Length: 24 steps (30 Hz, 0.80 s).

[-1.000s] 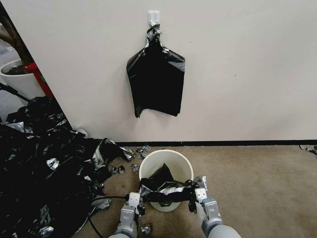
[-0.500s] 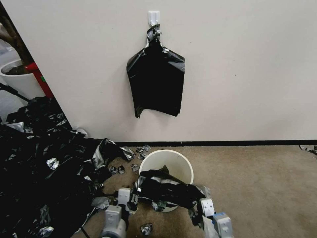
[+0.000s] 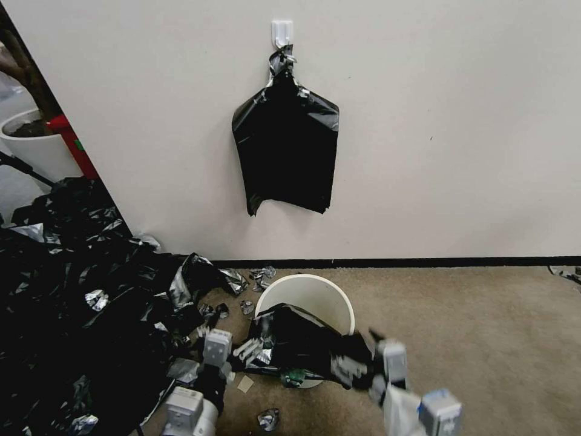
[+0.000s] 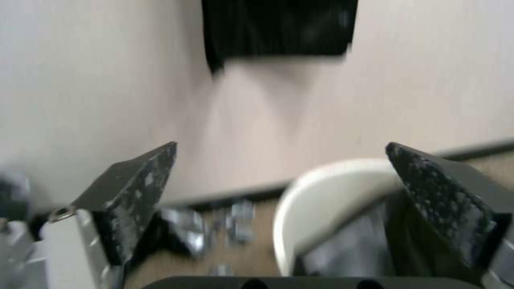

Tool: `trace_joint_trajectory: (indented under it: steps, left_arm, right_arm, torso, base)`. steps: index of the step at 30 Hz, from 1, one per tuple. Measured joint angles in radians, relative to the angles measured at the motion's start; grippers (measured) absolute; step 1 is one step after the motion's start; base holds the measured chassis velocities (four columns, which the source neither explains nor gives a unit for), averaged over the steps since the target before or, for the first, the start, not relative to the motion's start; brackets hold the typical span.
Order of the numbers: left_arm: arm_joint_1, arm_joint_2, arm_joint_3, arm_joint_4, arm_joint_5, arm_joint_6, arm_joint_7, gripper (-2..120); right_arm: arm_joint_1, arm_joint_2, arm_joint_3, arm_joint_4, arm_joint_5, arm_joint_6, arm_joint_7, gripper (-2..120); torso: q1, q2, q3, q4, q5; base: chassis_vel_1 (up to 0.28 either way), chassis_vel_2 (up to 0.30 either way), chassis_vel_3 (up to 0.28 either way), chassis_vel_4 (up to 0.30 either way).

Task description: Place a trash bag onto the trash bin.

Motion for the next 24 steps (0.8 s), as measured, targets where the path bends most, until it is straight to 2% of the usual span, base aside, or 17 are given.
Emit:
trace_joint_trajectory:
  steps: [2,3,5,7,10,11,15,17,19,20,22,23,24]
  left_arm:
    - [-0.036,-0.034,-0.049,0.004,-0.005,-0.013,0.016,100]
    - [-0.036,-0.034,-0.049,0.004,-0.005,-0.013,0.016,100]
    - [-0.087,-0.084,-0.091,0.021,-0.013,-0.004,0.001,100]
    - [-0.096,-0.095,-0.099,0.023,-0.018,0.002,-0.004,100]
    - [-0.143,-0.150,-0.128,0.026,-0.059,0.057,-0.043,100]
    - [-0.143,-0.150,-0.128,0.026,-0.059,0.057,-0.043,100]
    - [-0.169,-0.180,-0.137,0.026,-0.088,0.097,-0.076,100]
    - [-0.170,-0.183,-0.137,0.028,-0.090,0.100,-0.080,100]
    - [-0.172,-0.191,-0.134,0.036,-0.092,0.106,-0.090,100]
    - [-0.172,-0.191,-0.134,0.036,-0.092,0.106,-0.090,100]
    - [-0.172,-0.195,-0.131,0.041,-0.095,0.108,-0.098,100]
    - [-0.171,-0.198,-0.130,0.047,-0.099,0.110,-0.106,100]
    - [-0.171,-0.198,-0.130,0.047,-0.099,0.110,-0.106,100]
  right_arm:
    - [0.114,0.033,0.028,-0.066,0.100,-0.039,-0.041,100]
    - [0.114,0.033,0.028,-0.066,0.100,-0.039,-0.041,100]
    - [0.256,0.072,0.055,-0.199,0.198,-0.127,-0.122,100]
    - [0.283,0.081,0.062,-0.234,0.214,-0.153,-0.151,100]
    - [0.406,0.124,0.091,-0.466,0.240,-0.311,-0.424,100]
    - [0.406,0.124,0.091,-0.466,0.240,-0.311,-0.424,100]
    - [0.509,0.175,0.092,-0.665,0.115,-0.390,-0.727,100]
    - [0.526,0.185,0.088,-0.695,0.083,-0.393,-0.766,99]
    - [0.573,0.215,0.070,-0.765,0.015,-0.396,-0.810,89]
    - [0.573,0.215,0.070,-0.765,0.015,-0.396,-0.810,89]
    - [0.594,0.226,0.061,-0.797,-0.017,-0.397,-0.818,82]
    - [0.603,0.229,0.054,-0.812,-0.037,-0.399,-0.823,74]
    - [0.603,0.229,0.054,-0.812,-0.037,-0.399,-0.823,74]
  torso:
    - [0.000,0.000,0.000,0.0000,0.0000]
    - [0.000,0.000,0.000,0.0000,0.0000]
    - [0.000,0.000,0.000,0.0002,0.0001]
    - [0.000,0.000,0.000,0.0004,0.0001]
    - [0.000,0.000,0.000,0.0001,0.0003]
    - [0.000,0.000,0.000,0.0001,0.0003]
    - [0.000,0.000,0.000,0.0000,0.0001]
    - [0.000,0.000,0.000,0.0000,0.0001]
    - [0.000,0.000,0.000,0.0001,0.0002]
    - [0.000,0.000,0.000,0.0001,0.0002]
    - [0.000,0.000,0.000,0.0002,-0.0001]
    - [0.000,0.000,0.000,0.0001,0.0001]
    - [0.000,0.000,0.000,0.0001,0.0001]
  base:
    - [0.000,0.000,0.000,0.000]
    - [0.000,0.000,0.000,0.000]
    - [0.000,0.000,0.000,0.000]
    - [0.000,0.000,0.000,0.000]
    - [0.000,0.000,0.000,0.000]
    - [0.000,0.000,0.000,0.000]
    - [0.000,0.000,0.000,0.000]
    - [0.000,0.000,0.000,0.000]
    - [0.000,0.000,0.000,0.000]
    - [0.000,0.000,0.000,0.000]
    - [0.000,0.000,0.000,0.000]
    - [0.000,0.000,0.000,0.000]
    - [0.000,0.000,0.000,0.000]
